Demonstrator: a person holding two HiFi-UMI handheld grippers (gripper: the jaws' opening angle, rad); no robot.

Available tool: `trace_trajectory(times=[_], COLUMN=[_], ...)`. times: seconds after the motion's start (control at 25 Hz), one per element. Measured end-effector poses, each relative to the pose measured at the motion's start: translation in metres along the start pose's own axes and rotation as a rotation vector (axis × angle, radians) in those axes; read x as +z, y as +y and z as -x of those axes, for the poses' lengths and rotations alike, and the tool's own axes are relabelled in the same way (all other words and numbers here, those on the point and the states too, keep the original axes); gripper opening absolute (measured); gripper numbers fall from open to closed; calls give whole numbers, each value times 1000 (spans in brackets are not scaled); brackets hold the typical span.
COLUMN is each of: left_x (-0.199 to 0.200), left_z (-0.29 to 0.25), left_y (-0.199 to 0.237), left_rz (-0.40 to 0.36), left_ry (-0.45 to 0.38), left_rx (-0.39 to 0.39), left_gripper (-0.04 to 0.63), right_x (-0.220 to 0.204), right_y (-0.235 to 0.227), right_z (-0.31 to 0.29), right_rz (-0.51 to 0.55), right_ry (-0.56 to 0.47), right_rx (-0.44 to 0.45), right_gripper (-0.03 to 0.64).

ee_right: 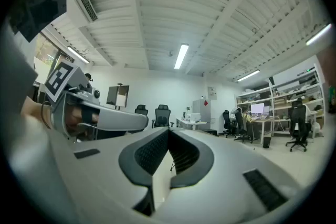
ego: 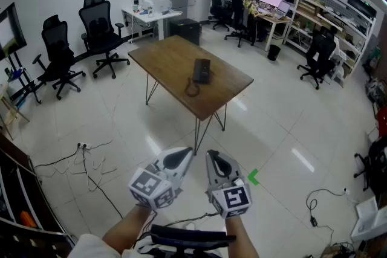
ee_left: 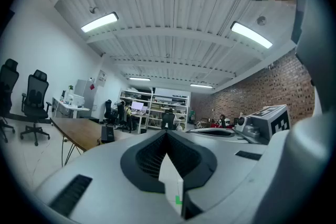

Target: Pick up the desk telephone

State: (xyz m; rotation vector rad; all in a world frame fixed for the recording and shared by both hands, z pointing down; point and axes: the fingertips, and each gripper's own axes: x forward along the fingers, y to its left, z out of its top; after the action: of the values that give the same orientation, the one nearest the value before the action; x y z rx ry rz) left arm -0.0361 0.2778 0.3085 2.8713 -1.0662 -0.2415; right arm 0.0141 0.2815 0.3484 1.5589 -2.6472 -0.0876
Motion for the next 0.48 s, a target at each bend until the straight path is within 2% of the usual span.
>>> trace_trajectory(times=[0.48], left_x=[4], left_z=[-33], left_y=[3], left_rz=[7], left_ry=[-27], left_rx=[33], left_gripper=[2], right_x=[12], right_y=[-28], right_z=[-10], right_rz=[40], right_ry=[-23], right_rx=[42], right_gripper=[0])
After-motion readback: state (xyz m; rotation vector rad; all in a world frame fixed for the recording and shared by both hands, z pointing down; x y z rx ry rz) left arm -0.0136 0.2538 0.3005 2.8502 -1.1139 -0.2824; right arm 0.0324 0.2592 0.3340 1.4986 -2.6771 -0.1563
